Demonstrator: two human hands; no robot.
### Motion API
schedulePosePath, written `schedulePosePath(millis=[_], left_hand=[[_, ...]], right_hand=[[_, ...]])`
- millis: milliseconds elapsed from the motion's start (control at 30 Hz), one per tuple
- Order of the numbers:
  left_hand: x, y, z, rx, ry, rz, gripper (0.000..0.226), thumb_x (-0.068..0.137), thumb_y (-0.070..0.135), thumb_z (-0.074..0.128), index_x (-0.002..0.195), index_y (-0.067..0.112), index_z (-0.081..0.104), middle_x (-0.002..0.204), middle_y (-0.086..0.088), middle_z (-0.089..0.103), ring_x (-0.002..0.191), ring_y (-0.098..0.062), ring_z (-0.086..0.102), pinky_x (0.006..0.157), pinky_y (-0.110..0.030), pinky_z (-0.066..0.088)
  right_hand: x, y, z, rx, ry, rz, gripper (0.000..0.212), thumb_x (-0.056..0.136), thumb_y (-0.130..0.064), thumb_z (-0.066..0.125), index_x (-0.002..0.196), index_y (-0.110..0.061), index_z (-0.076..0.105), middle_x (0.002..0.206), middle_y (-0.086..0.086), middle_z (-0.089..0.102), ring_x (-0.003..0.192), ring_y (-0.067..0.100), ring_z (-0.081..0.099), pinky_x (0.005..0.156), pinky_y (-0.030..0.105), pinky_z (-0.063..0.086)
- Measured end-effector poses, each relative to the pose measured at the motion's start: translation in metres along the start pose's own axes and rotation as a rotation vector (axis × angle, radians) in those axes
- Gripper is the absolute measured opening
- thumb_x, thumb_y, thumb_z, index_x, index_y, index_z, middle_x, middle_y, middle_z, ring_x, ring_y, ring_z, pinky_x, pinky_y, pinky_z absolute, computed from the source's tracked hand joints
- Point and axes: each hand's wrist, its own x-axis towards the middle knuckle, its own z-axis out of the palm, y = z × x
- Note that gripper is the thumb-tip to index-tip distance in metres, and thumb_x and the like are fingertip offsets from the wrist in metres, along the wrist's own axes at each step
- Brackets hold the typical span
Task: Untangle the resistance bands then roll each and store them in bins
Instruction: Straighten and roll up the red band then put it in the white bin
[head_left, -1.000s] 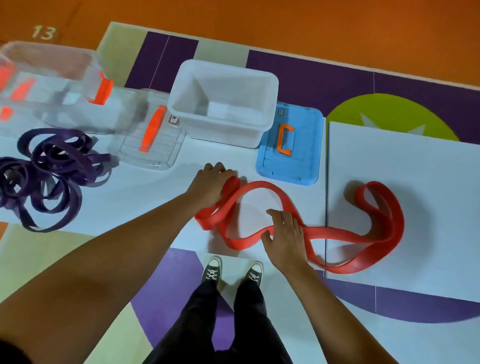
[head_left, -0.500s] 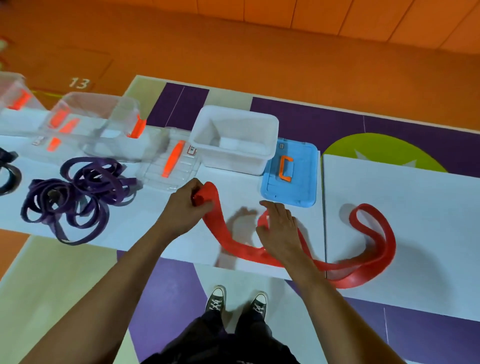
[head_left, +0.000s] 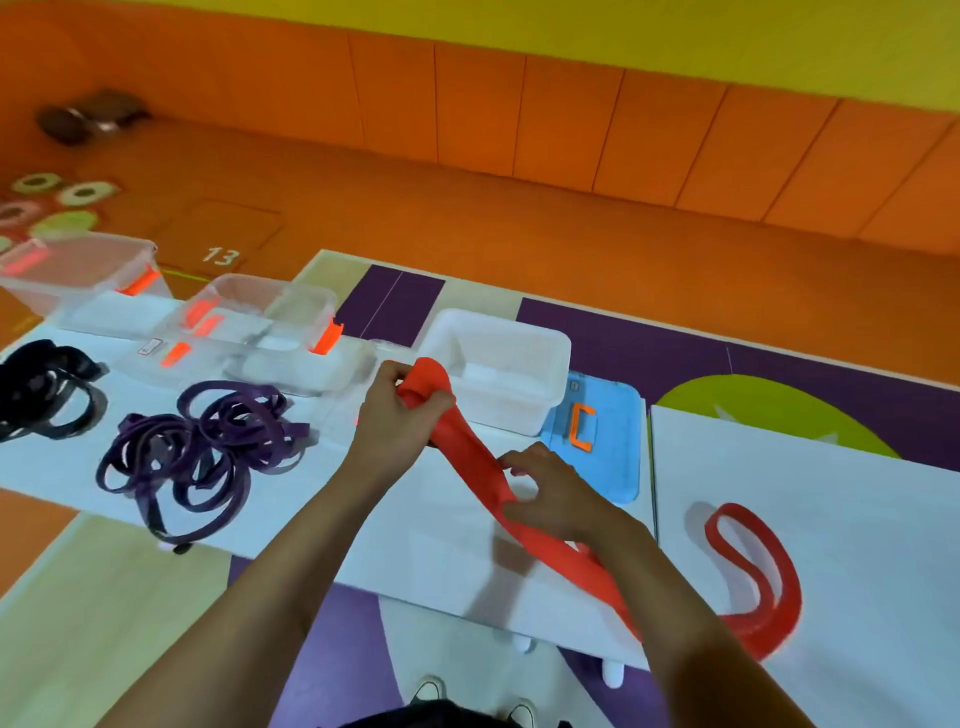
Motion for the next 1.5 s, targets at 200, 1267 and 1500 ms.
schedulePosePath(millis=[200,1267,1500], left_hand=[[0.000,0.024,0.002,0.066,-0.029,0.138,0.018,0.081,0.025,0.069,0.098,0.025,0.063,0.093,-0.001,0.068,0.091,-0.022,0.066,0.078,-0.045,0.057],[0.008,0.014,-0.005,0.415,-0.009,0.130,0.042,0.094,0.039,0.060,0.070,0.007,0.046,0.063,-0.008,0.047,0.059,-0.021,0.046,0.056,-0.030,0.037],[0.012,0.005,0.006,0.201,-0.175,0.231,0.025,0.086,0.014,0.073,0.105,0.024,0.059,0.100,0.011,0.061,0.078,-0.014,0.063,0.069,-0.031,0.051]], right_hand=[[0.002,-0.009,-0.022,0.021,0.163,-0.022,0.021,0.092,-0.034,0.064,0.110,-0.030,0.054,0.109,-0.013,0.067,0.102,0.016,0.065,0.089,0.035,0.053],[-0.042,0.038,-0.064,0.069,0.468,0.247,0.030,0.089,-0.018,0.069,0.104,-0.028,0.045,0.087,-0.008,0.059,0.077,0.018,0.061,0.065,0.029,0.049],[-0.065,0.040,-0.034,-0.174,-0.286,0.394,0.073,0.069,-0.070,0.075,0.131,-0.039,0.051,0.129,-0.010,0.057,0.116,0.018,0.058,0.097,0.038,0.050]])
